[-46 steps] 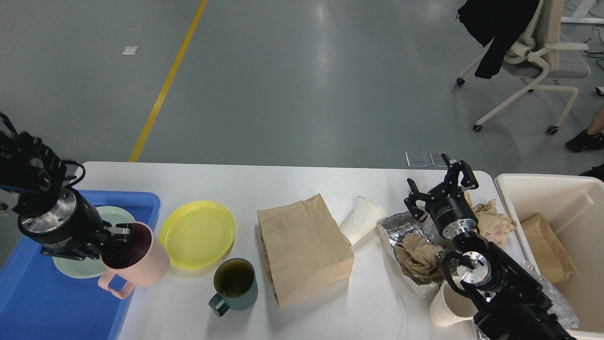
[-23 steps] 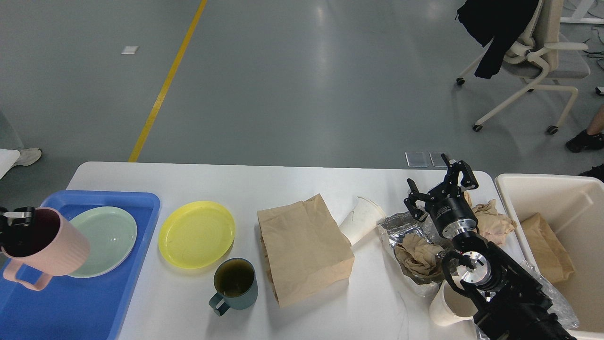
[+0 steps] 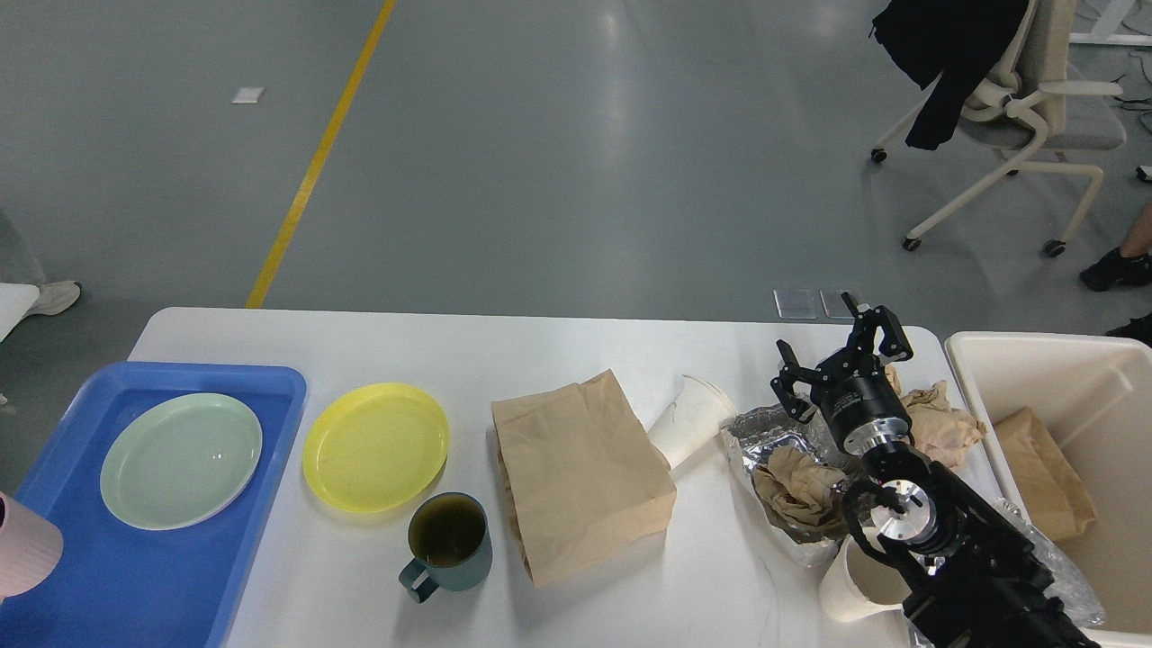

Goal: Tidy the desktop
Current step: 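Withdraw the left gripper away from the tray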

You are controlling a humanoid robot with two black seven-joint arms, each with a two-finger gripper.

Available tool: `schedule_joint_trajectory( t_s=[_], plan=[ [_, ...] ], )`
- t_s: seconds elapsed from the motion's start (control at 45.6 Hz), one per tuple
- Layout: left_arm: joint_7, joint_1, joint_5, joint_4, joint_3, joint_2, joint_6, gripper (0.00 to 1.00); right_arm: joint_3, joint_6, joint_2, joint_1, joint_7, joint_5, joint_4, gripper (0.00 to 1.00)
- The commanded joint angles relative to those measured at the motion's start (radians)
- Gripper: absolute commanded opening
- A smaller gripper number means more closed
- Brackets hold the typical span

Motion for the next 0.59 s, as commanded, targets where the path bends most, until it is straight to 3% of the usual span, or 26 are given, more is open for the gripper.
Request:
schedule_joint_trajectory(
  t_s=[0.0,0.219,0.57],
  plan=[
    [-0.003,0.116,0.017,0.083,-0.094,-0.04,-0.001,0.0,0.0,0.0,0.0,0.0,-0.001,0.0,-0.002,1.0],
    [-0.026,0.212,0.018,0.181,-0.163,-0.111,0.001,0.0,0.0,0.0,0.0,0.0,0.0,0.0,-0.002,1.0],
    [-0.026,0.219,0.017,0.183,-0.163,-0.112,0.005,0.02,0.0,0.0,0.0,0.0,0.0,0.0,-0.002,1.0]
  ],
)
